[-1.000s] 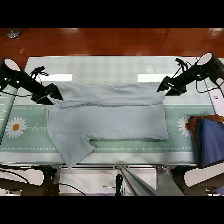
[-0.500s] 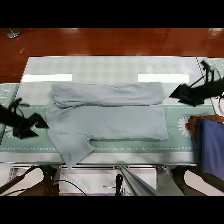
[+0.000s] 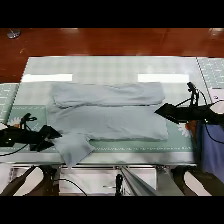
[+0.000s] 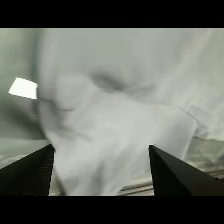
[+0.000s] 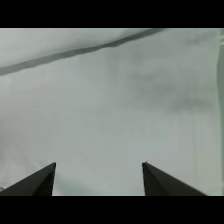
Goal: Fold the shirts.
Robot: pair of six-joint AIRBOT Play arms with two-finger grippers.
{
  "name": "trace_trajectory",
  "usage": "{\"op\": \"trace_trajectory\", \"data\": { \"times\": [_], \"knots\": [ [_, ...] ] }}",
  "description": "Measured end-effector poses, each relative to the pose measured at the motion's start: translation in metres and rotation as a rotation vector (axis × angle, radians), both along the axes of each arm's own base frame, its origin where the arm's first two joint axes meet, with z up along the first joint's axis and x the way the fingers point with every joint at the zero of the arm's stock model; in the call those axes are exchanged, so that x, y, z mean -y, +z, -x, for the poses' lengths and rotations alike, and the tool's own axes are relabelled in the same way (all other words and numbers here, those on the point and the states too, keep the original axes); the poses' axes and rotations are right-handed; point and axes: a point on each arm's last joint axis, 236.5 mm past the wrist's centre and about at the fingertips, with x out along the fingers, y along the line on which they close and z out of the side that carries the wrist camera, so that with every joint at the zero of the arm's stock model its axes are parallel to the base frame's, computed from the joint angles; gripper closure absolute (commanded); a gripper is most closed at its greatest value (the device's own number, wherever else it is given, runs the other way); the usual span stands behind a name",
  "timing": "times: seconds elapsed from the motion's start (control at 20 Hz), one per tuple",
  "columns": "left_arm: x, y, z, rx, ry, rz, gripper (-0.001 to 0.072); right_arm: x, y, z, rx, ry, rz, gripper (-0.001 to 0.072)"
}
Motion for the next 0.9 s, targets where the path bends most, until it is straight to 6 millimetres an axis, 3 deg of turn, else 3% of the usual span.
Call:
{"op": "trace_trajectory", "data": {
  "times": [0.05,0.1,0.15,0.2,0.3,0.4,0.65,0.75,0.9],
  "knots": [
    [0.007,-0.002,0.000,0.007,-0.009,0.010,0.0013,0.005,0.002,-0.002,0.005,-0.017,-0.002,0.0086],
    [0.014,-0.004,0.000,0.014,-0.021,0.014,0.0150,0.016,0.005,-0.006,0.011,-0.044,0.007,0.0086],
    [0.017,-0.007,-0.001,0.025,-0.038,0.003,0.0545,0.032,0.008,-0.008,0.011,-0.073,0.021,0.0086],
    [0.015,-0.011,-0.006,0.049,-0.047,-0.026,0.0683,0.053,0.009,-0.005,-0.006,-0.103,0.047,0.0087],
    [0.018,-0.013,-0.007,0.065,-0.069,-0.036,0.0684,0.093,0.002,0.014,-0.089,-0.171,0.091,0.0087],
    [0.019,-0.011,-0.011,0.082,-0.072,-0.036,0.0684,0.110,-0.013,0.047,-0.213,-0.208,0.098,0.0087],
    [0.025,0.002,-0.030,0.140,-0.056,-0.006,0.0684,0.078,-0.056,0.114,-0.453,-0.141,0.039,0.0087],
    [0.027,0.005,-0.034,0.152,-0.050,0.005,0.0684,0.063,-0.067,0.124,-0.497,-0.095,0.025,0.0087],
    [0.029,0.008,-0.036,0.160,-0.046,0.014,0.0684,0.043,-0.073,0.116,-0.494,-0.076,-0.022,0.0087]
  ]
}}
